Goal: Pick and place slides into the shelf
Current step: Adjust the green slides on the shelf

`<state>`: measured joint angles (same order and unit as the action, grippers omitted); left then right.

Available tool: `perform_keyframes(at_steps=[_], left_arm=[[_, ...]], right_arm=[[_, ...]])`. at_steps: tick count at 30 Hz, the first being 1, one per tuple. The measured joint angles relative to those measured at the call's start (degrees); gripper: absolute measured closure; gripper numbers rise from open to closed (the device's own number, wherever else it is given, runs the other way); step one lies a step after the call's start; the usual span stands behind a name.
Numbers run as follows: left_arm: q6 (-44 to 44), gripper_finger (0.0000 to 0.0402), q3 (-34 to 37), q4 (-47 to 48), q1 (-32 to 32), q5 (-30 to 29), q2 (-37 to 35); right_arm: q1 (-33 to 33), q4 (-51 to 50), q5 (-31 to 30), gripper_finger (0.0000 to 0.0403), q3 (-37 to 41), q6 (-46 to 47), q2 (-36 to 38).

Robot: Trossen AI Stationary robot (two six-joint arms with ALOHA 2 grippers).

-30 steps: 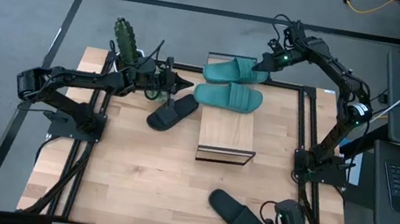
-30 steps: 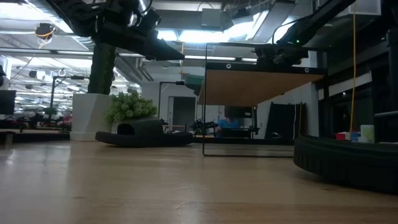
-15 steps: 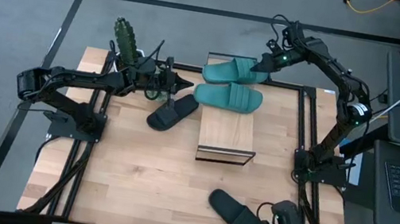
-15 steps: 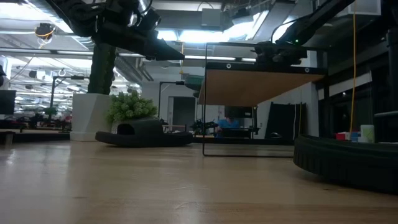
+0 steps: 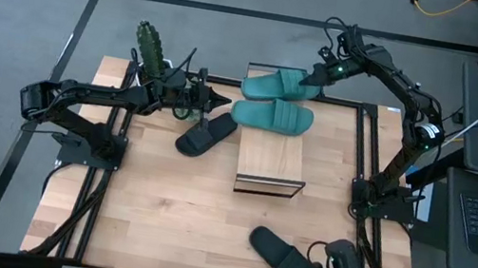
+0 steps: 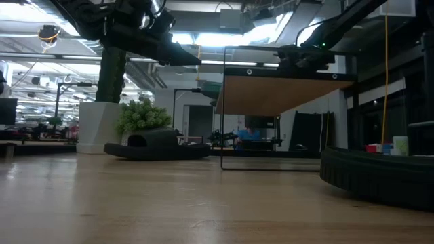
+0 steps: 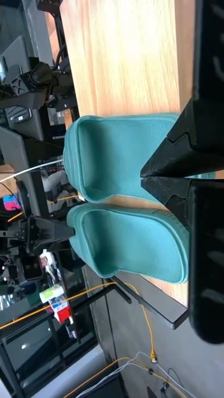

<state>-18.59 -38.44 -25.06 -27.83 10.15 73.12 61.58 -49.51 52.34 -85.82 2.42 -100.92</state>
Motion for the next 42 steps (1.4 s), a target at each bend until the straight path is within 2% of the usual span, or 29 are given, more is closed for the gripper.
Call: perform_keyframes(at_steps=[21,32,42], left_arm=[[0.0,0.0401,0.0,0.0,0.0,0.0,0.0],[0.0,0.0401,0.0,0.0,0.0,0.0,0.0],[0.0,0.0401,0.0,0.0,0.0,0.0,0.0]], right_arm=[[0.0,3.9,-0.2,0.0394,0.0,5.5,0.0],[-0.1,4.3,-3.0,0.0394,0.0,7.7,0.2],[-0.1,8.6,-3.0,0.0394,0.0,10.6,0.2]])
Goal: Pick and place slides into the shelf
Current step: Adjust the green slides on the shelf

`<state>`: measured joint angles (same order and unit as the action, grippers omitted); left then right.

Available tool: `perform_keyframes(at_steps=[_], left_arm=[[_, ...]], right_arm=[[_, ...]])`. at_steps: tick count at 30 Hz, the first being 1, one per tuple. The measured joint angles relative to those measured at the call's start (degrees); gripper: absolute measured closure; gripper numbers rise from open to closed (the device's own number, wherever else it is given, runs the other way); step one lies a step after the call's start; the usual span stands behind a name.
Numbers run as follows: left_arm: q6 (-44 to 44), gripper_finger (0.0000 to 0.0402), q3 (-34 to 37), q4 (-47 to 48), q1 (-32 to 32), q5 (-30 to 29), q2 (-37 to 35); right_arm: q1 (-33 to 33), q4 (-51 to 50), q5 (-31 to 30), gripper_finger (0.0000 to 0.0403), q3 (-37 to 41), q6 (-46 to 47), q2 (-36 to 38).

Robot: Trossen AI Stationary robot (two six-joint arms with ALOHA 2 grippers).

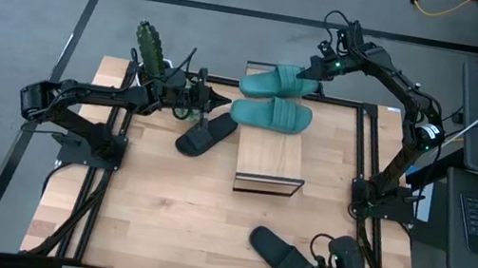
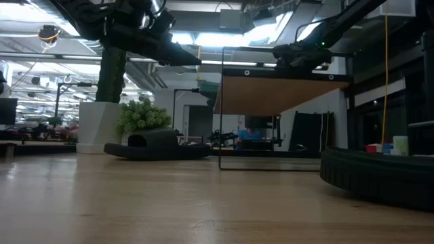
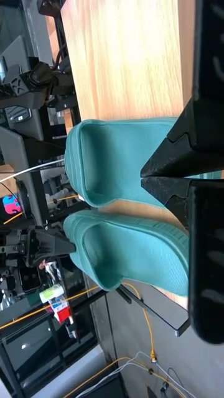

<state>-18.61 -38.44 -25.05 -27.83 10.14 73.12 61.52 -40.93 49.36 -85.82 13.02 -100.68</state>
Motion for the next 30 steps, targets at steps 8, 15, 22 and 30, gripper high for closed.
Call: perform_keyframes(at_steps=[8,15,22,30], left_arm=[[0.0,0.0401,0.0,0.0,0.0,0.0,0.0],[-0.1,0.0401,0.0,0.0,0.0,0.0,0.0],[-0.1,0.0401,0.0,0.2,0.0,0.0,0.0],[-0.1,0.0401,0.0,0.2,0.0,0.0,0.0]], right_arm=[[0.0,1.1,-0.8,0.0394,0.0,0.7,0.7],[0.0,0.9,-2.5,0.0394,0.0,1.8,2.4],[0.1,-1.2,-6.7,0.0394,0.0,1.7,4.4],[0.1,-2.6,-7.1,0.0394,0.0,0.9,4.6]])
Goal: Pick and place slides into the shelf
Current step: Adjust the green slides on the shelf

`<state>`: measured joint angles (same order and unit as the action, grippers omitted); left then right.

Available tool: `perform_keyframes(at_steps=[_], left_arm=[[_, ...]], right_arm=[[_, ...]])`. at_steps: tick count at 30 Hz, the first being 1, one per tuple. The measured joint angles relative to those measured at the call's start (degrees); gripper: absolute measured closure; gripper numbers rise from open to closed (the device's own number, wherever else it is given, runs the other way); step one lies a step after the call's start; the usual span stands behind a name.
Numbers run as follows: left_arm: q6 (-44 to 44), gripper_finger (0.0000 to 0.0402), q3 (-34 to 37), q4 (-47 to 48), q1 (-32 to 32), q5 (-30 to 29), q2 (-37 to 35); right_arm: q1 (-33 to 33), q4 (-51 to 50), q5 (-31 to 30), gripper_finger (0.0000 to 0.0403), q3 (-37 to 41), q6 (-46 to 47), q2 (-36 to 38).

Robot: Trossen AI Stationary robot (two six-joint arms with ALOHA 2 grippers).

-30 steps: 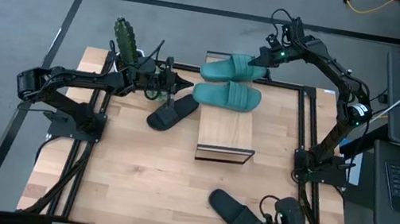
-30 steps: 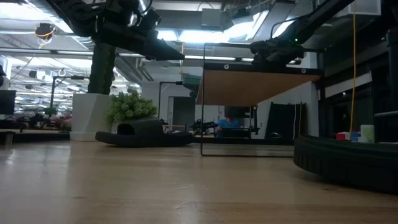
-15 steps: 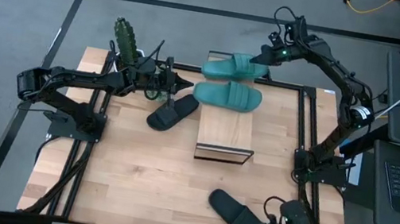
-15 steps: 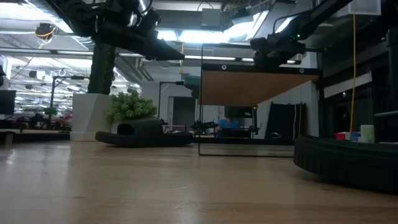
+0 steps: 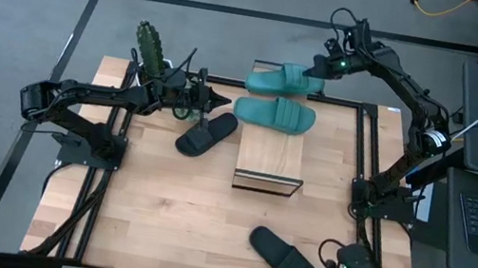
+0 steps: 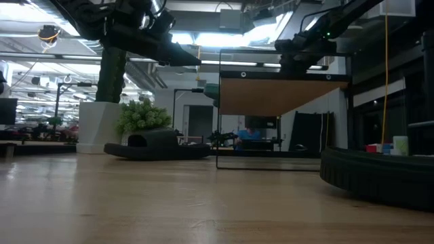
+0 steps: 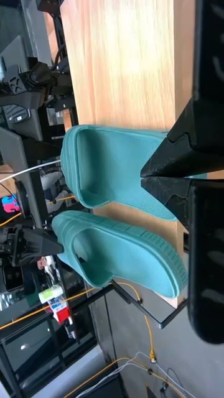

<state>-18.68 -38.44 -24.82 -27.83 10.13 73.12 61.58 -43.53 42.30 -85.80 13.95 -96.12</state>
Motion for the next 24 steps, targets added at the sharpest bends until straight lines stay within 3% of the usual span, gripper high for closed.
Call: perform_keyframes(at_steps=[24], left_arm=[[0.1,0.0401,0.0,0.9,0.0,0.0,0.0]], right_arm=[[0.0,-5.0,-4.7,0.0384,0.0,-2.8,0.0]])
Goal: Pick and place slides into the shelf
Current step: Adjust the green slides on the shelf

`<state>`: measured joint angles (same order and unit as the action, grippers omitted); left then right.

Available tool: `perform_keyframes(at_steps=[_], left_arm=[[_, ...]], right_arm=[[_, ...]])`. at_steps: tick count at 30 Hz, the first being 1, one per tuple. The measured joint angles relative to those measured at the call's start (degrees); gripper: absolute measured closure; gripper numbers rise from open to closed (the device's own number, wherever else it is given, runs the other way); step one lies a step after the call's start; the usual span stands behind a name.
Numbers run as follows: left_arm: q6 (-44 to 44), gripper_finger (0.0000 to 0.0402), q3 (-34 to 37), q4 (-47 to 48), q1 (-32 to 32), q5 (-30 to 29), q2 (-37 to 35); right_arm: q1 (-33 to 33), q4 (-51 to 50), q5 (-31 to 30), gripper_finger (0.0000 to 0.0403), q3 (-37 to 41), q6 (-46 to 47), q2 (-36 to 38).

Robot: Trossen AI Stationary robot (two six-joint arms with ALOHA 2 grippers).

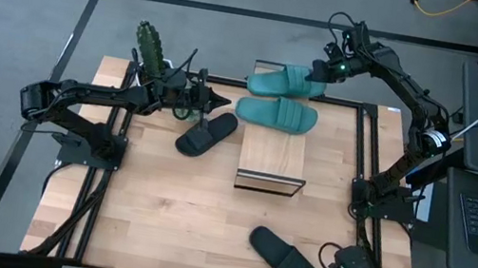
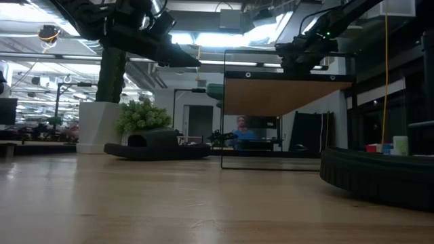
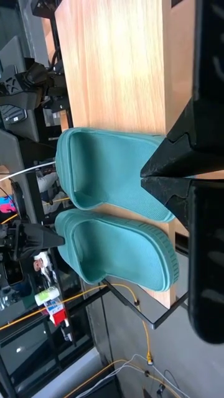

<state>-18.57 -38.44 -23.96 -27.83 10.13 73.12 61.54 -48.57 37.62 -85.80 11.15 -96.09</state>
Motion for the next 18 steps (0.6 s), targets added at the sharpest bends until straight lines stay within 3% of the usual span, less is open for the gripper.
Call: perform_keyframes(at_steps=[18], left_arm=[[0.5,0.0401,0.0,0.0,0.3,0.0,0.0]], right_arm=[[-0.2,-1.0,-0.7,0.0283,0.0,-5.6,0.0]])
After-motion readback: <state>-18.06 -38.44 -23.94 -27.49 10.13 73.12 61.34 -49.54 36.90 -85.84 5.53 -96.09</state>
